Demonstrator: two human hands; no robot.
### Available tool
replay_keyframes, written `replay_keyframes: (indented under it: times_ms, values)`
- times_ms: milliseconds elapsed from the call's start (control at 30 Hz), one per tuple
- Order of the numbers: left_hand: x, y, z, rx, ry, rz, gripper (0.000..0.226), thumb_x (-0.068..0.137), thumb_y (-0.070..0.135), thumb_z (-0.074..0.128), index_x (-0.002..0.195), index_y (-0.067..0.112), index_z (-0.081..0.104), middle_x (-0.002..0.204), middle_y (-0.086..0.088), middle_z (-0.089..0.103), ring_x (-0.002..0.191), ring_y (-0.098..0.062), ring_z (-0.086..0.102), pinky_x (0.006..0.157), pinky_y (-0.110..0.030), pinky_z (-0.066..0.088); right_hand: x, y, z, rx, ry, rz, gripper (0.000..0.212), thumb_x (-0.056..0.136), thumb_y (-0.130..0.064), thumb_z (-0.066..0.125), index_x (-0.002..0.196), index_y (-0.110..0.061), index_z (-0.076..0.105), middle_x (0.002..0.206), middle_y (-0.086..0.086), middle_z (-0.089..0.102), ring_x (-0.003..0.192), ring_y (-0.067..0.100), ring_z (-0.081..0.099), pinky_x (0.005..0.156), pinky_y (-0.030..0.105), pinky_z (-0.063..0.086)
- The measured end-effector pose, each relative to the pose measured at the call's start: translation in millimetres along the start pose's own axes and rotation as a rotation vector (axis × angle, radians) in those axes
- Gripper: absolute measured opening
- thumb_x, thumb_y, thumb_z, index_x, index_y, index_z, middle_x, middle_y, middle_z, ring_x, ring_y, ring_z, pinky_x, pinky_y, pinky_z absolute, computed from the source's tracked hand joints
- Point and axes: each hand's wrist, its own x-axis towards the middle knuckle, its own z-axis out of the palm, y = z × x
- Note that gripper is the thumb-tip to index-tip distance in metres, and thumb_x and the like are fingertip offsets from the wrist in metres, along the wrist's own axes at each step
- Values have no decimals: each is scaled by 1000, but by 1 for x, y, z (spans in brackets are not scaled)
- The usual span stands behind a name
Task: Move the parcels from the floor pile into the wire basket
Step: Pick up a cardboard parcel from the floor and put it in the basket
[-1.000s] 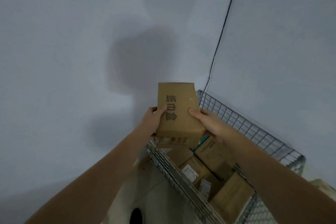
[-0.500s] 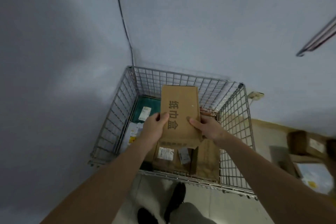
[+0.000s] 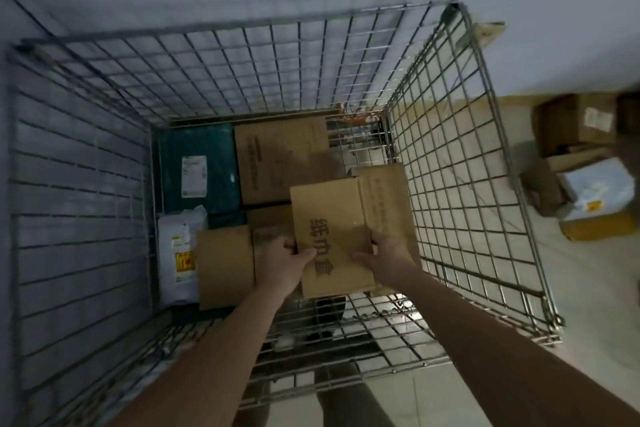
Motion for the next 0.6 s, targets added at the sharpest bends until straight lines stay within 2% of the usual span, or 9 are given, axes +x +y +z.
replay_keyframes:
  times_ms: [67,100,200,333,433,500,600]
  values:
    - [23,-16,7,-11,8,-12,20,95,24,77,96,17,58,91,6,67,79,-8,66,66,-28,57,20,5,12,-53,-13,-11,75,88,-43,78,153,-26,45,138,0,58,130,25,55,108,42,49]
    - [33,-24,9,-31,0,-21,21,96,23,76,100,19,56,91,7,64,78,-7,64,68,-29,58,26,4,17,-107,-6,-16,79,89,-47,76,155,-26,41,139,0,55,129,24,54,108,41,49]
    - [48,-40,7,-78,-51,-32,23,94,23,77,107,18,59,93,9,65,84,-11,68,81,-41,63,36,3,28,-265,38,-40,72,94,-51,68,154,-23,40,137,3,56,122,26,58,105,43,50]
    - [45,-58,1,-40,-21,25,26,88,28,84,101,25,61,96,9,69,88,-15,72,78,-40,64,31,17,39,-176,30,-37,61,95,-44,69,149,-24,47,133,0,62,116,23,61,97,35,51]
    - [43,-69,3,3,-10,83,27,85,30,86,94,38,61,98,12,72,90,-13,74,76,-38,64,32,27,46,-84,-18,-11,52,95,-38,70,143,-30,52,126,-2,66,114,22,63,98,42,55]
    - [46,-71,9,34,-11,110,26,86,29,85,95,36,62,97,15,70,90,-10,72,76,-34,63,37,32,51,-65,-7,23,49,94,-35,71,140,-29,53,125,-2,66,113,22,63,99,46,55]
    - [57,-67,25,82,-36,133,24,87,32,83,100,26,65,97,11,73,85,-8,73,74,-32,63,52,40,53,-135,79,65,52,93,-35,72,140,-22,53,124,2,62,113,26,60,101,48,52]
